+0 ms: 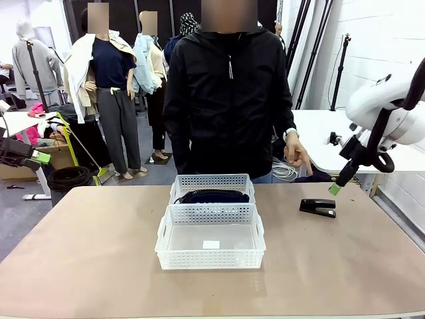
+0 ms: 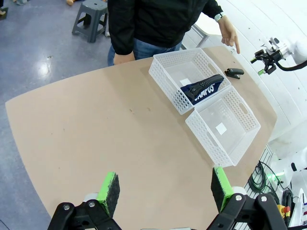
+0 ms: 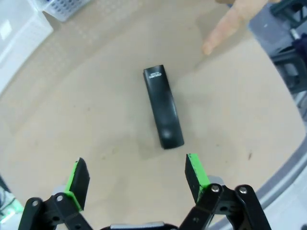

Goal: Distribute items into two baskets.
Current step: Pick up the Stapler that the person points to.

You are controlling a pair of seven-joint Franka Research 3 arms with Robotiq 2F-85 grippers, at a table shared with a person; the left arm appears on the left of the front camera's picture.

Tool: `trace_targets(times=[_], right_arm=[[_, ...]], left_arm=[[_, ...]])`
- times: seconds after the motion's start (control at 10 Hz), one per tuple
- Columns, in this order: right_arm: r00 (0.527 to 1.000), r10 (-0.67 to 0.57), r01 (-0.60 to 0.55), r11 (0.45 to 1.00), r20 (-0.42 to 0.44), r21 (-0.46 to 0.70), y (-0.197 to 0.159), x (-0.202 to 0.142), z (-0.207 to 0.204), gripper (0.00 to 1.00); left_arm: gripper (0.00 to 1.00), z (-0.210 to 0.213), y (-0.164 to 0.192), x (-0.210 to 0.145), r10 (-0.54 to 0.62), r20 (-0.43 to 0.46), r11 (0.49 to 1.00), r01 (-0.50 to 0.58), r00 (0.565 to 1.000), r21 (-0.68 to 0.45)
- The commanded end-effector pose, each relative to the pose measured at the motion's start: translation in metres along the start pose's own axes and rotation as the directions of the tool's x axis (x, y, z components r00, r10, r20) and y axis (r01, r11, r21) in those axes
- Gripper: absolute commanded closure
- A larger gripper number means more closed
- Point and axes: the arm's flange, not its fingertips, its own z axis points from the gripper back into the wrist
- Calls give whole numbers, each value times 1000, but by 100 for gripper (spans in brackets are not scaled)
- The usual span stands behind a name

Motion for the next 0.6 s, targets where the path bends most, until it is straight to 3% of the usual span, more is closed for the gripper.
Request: trace_targets(times=[0.0, 0.2, 0.5], right_arm=[[999, 52, -52, 998, -9, -29, -11, 2, -15, 0], [994, 90, -96, 990, -62, -106, -16, 0, -41, 0], [984, 121, -130, 989, -134, -63, -21, 7, -73, 0]], left_arm=[[0, 2, -1, 0, 2, -7, 1000, -2, 1000, -1], [0, 2, -1, 0, 2, -7, 1000, -2, 1000, -1], [0, 2, -1, 0, 2, -7, 1000, -2, 1000, -1]])
